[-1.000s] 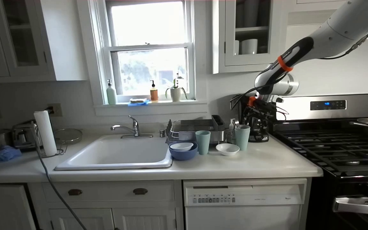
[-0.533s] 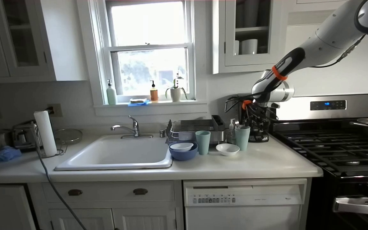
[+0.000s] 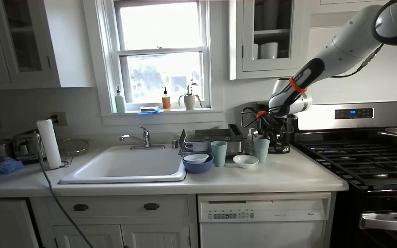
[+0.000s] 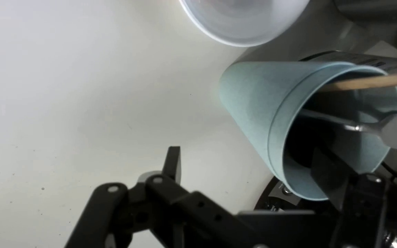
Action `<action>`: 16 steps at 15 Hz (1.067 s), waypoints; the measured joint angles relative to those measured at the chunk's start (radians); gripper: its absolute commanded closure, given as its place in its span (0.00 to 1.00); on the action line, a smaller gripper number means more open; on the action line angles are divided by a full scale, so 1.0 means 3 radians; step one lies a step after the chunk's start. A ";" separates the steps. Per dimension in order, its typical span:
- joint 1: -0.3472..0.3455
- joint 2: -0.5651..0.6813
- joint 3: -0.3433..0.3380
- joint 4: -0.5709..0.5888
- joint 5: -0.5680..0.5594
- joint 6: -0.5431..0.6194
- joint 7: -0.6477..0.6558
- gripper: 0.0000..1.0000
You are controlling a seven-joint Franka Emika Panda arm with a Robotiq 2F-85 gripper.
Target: Pick up the two stacked cups and put them in the white bowl
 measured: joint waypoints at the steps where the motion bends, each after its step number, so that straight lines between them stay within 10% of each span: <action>1: 0.0009 0.0004 0.0000 0.0007 -0.0013 -0.0004 0.0002 0.34; 9: 0.0041 0.0024 0.0000 0.0039 -0.0211 -0.0031 0.0002 0.91; 16: 0.0059 0.0008 0.0031 0.0032 -0.0228 -0.0031 -0.0140 0.95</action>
